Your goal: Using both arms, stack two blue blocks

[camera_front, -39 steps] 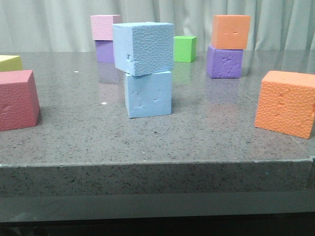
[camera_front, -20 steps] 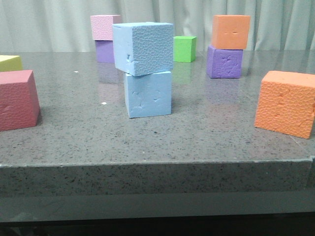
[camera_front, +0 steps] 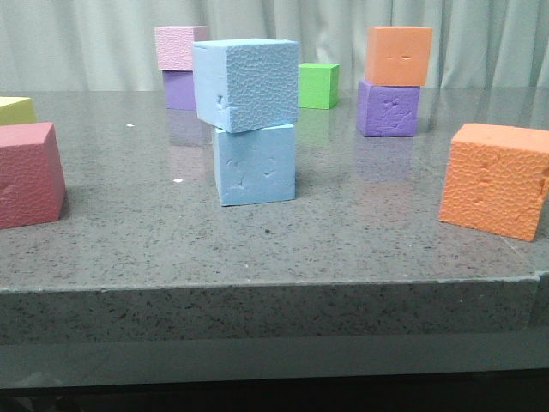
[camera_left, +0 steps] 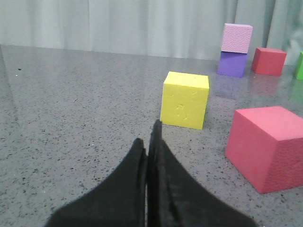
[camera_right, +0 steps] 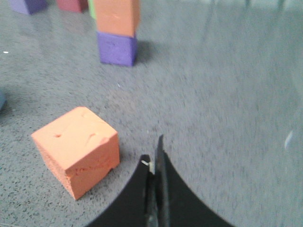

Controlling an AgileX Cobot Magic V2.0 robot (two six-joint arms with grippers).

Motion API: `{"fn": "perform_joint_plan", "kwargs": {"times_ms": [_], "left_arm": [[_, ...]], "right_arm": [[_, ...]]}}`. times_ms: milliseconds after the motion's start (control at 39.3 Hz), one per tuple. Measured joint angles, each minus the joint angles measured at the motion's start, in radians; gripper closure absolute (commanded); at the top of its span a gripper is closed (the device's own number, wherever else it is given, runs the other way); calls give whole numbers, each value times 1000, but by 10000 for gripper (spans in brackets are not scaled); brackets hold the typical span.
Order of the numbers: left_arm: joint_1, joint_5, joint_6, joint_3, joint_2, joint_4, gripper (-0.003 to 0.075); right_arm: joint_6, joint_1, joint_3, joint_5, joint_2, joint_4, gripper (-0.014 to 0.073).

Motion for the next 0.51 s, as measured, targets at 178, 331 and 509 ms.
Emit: {"fn": "perform_joint_plan", "kwargs": {"times_ms": [178,331,509], "left_arm": [[0,0,0,0,0,0,741],[0,0,0,0,0,0,741],[0,0,0,0,0,0,741]], "right_arm": [[-223,-63,143,-155,-112,124,666],[-253,-154,283,-214,-206,192,666],[-209,-205,413,-222,-303,226,666]]}}
